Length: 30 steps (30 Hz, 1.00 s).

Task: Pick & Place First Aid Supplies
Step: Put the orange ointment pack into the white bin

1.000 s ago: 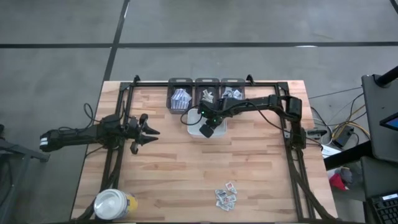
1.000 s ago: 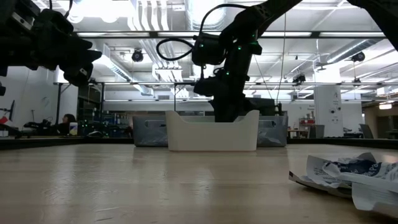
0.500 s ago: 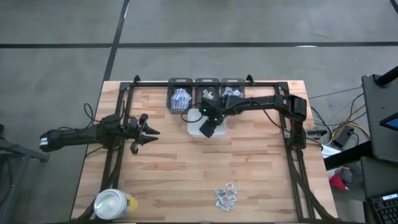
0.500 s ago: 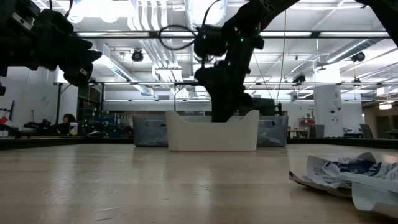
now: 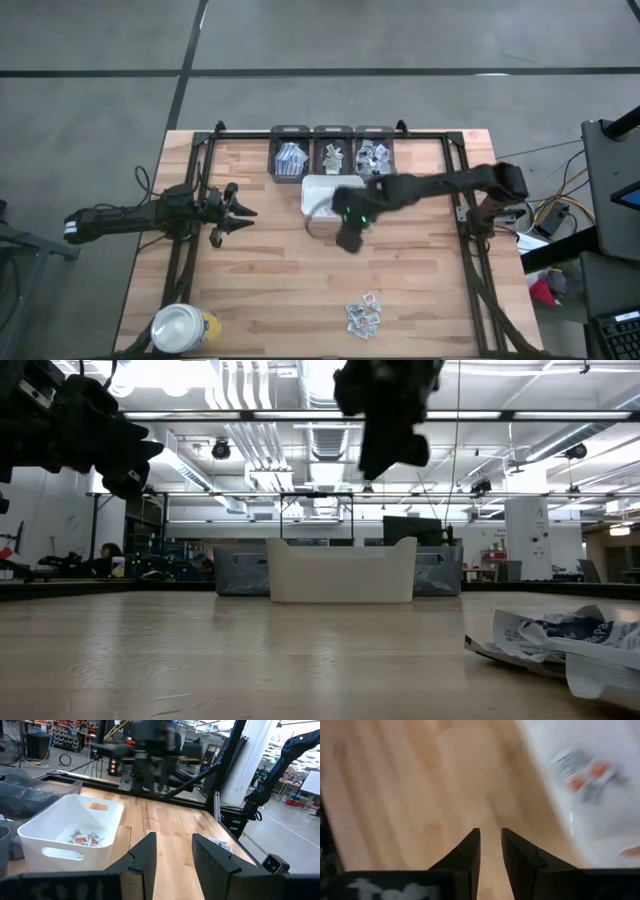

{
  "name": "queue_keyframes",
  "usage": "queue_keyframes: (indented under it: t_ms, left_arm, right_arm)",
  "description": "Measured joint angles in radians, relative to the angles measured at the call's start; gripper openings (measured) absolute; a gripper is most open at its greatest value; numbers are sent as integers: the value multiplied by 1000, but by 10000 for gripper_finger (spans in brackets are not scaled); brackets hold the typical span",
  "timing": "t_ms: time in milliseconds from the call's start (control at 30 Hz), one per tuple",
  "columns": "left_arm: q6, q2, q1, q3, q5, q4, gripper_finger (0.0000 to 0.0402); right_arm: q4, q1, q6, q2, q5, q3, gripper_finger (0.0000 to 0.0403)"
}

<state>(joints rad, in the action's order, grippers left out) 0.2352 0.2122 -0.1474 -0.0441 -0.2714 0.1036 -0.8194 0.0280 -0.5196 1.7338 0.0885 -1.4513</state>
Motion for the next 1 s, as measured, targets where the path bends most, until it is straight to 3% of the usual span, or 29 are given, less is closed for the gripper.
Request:
queue_keyframes:
  t_ms: [233,500,1000]
  left_arm:
    - [-6,0,0,0,0,0,120]
    - [-6,0,0,0,0,0,120]
    - [-8,0,0,0,-4,0,120]
  right_arm:
    - [-127,217,21,-10,-1,0,63]
    - [-142,418,-5,2,-9,3,77]
    - [-32,504,-110,4,-9,101,134]
